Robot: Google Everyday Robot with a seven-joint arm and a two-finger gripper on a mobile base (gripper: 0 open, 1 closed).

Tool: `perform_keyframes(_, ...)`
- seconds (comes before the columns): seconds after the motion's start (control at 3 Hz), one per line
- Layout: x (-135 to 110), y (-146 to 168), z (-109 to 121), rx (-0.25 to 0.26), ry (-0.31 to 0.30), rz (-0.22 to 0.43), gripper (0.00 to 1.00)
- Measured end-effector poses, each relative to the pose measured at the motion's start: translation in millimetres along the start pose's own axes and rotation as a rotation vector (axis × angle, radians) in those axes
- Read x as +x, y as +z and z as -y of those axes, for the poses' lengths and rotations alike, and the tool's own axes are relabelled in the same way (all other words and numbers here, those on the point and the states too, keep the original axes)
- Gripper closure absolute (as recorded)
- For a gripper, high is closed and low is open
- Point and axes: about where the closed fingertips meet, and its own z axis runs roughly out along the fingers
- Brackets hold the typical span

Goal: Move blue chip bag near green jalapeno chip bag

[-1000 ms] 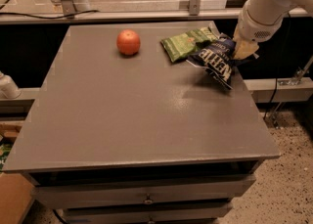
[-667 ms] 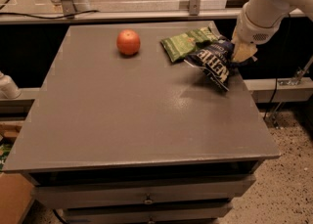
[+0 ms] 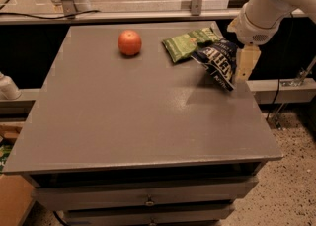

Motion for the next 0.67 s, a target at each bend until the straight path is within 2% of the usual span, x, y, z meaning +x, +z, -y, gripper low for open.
perform_keyframes(0.67, -1.9, -10.8, -0.6, 0.014, 0.022, 0.025, 0.0)
